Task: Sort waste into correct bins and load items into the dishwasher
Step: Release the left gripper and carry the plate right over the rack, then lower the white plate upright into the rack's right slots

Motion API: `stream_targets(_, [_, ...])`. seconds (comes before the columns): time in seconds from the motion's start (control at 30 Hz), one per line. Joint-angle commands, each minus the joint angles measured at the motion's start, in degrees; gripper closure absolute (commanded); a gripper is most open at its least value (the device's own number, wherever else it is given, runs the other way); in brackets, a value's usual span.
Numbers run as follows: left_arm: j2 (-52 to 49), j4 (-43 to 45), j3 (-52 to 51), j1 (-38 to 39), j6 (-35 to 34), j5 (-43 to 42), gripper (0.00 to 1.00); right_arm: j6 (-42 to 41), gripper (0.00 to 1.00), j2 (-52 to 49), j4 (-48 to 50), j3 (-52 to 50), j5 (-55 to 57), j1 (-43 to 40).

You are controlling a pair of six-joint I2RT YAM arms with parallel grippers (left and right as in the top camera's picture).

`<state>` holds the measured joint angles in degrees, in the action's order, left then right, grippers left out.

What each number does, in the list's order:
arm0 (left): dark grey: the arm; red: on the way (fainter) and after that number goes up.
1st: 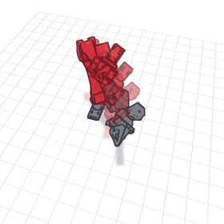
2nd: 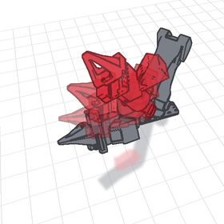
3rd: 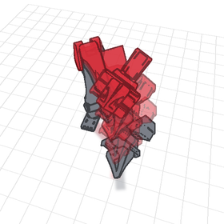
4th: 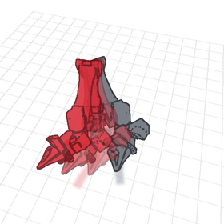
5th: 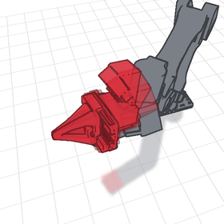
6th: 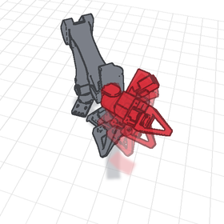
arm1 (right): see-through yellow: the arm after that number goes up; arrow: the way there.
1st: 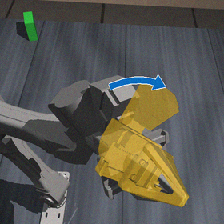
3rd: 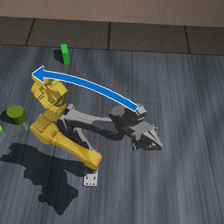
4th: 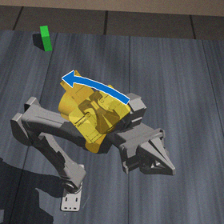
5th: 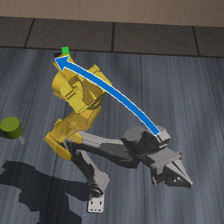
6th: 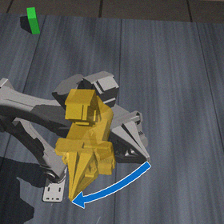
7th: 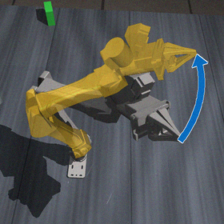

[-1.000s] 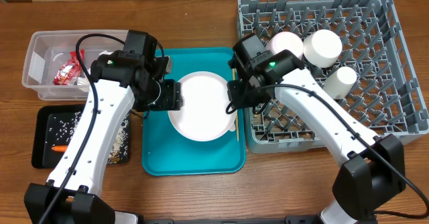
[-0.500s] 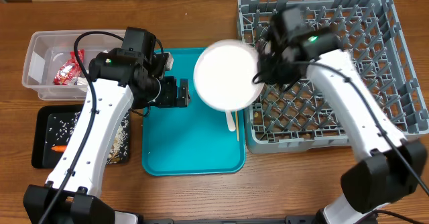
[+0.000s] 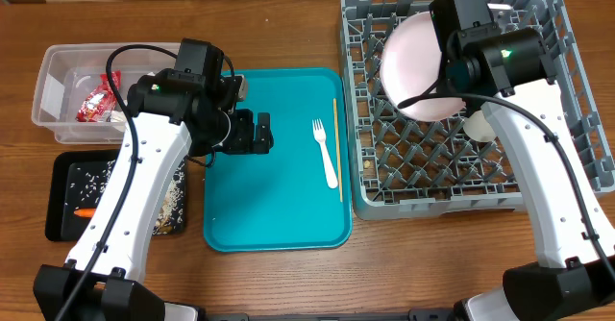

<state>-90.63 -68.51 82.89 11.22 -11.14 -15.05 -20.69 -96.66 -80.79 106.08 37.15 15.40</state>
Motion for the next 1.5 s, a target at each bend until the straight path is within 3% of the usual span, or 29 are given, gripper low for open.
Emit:
stream_targets(0.0, [1.14,0.20,1.38,-0.04,0.85,-0.90,0.00,-3.82,0.96,0.35,0.00,0.59,14.36,-0.04])
stream_targets(0.33, [1.14,0.17,1.38,-0.04,0.85,-0.90,0.00,-2.99,0.96,-1.09,-2.95,-4.37,15.74,-0.17])
stream_targets(0.6, [1.14,0.17,1.38,-0.04,0.85,-0.90,0.00,-7.32,0.96,-1.20,-2.21,-11.21,15.74,-2.84])
stream_targets(1.47, [1.14,0.17,1.38,-0.04,0.87,-0.90,0.00,-7.65,0.96,-1.25,-2.01,-12.02,5.14,-3.52])
